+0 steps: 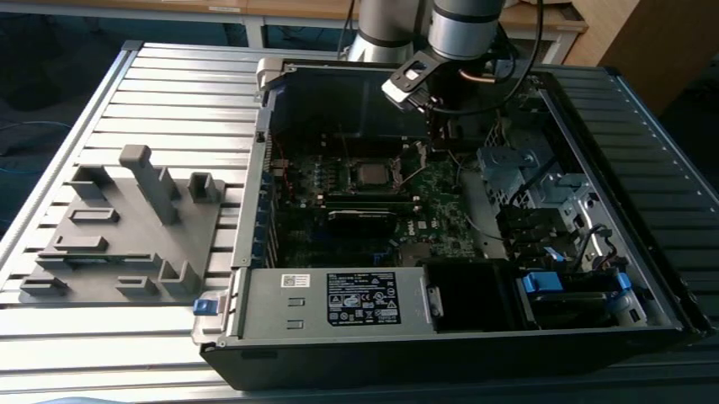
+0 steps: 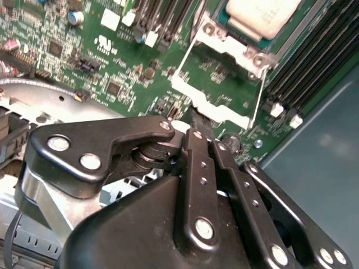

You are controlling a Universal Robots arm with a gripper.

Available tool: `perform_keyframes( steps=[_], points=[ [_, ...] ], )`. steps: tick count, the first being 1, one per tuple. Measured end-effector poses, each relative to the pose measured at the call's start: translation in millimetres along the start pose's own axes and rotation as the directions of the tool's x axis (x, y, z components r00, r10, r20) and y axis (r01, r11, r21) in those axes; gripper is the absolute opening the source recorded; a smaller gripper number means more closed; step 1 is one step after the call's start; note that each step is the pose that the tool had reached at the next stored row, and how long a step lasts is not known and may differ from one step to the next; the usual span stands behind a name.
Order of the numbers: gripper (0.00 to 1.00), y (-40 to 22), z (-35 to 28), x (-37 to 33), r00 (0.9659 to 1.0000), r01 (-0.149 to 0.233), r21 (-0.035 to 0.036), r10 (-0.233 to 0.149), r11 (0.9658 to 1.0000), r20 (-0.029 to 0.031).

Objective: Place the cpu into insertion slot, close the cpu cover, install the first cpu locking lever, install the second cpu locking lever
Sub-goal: 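Close the cpu cover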

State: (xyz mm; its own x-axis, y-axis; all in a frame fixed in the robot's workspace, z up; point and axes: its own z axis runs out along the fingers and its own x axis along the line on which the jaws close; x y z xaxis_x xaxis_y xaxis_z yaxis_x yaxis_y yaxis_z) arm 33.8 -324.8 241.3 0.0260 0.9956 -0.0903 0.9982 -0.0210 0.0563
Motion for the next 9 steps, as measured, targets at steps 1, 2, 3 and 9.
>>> perform_keyframes(
  steps=[1, 2, 3, 9],
  points=[
    [0.11, -2.9, -0.2, -0.1, 1.0, 0.0, -0.0013, 0.0, 1.0, 0.0001],
    [0.11, -6.0, -0.4, -0.2, 1.0, 0.0, -0.003, 0.0, 1.0, 0.0001],
    [0.11, -9.5, -0.6, -0.3, 1.0, 0.0, -0.005, 0.0, 1.0, 0.0],
    [0.11, -31.4, -1.6, -0.9, 1.0, -0.002, -0.0183, 0.002, 0.9998, -0.0006]
  ],
)
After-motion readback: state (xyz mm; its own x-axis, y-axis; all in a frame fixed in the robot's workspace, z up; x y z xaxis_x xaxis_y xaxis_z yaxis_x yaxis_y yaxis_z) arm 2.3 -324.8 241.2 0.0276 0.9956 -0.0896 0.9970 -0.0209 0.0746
